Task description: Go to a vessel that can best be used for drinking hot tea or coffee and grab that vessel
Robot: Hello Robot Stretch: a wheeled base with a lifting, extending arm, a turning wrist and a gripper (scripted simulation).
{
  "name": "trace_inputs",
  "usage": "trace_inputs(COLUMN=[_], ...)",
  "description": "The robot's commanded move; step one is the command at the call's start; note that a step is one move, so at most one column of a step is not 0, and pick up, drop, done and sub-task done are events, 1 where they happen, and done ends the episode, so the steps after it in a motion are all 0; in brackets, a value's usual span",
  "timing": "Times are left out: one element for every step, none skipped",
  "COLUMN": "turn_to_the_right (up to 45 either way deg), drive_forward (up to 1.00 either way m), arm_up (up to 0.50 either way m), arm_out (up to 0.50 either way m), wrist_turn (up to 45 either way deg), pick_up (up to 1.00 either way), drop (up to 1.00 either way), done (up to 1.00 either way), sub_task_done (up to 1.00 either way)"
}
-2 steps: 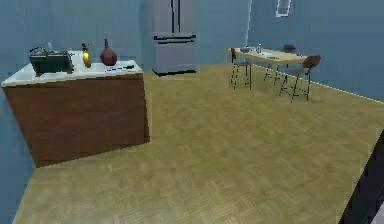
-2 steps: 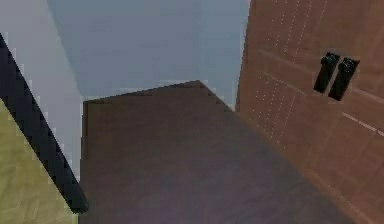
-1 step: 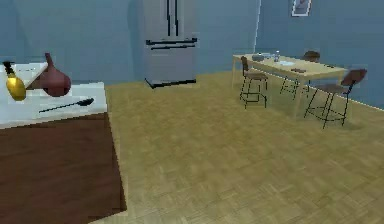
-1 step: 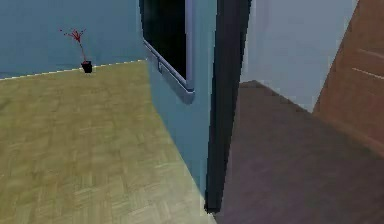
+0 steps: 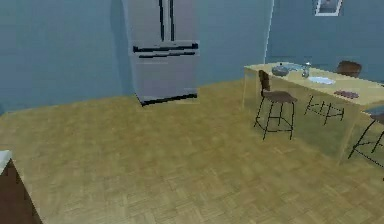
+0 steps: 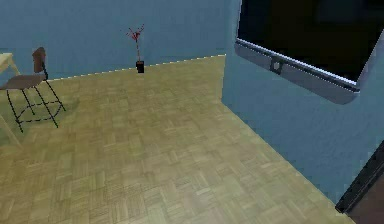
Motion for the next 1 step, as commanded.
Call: trace_inputs(turn_to_the_right=[6.0], drive_forward=[0.00], arm_up=[0.00], arm_out=[0.00], wrist_turn=[0.0], pick_up=[0.00], drop=[0.00], done=[0.00], sub_task_done=[0.00])
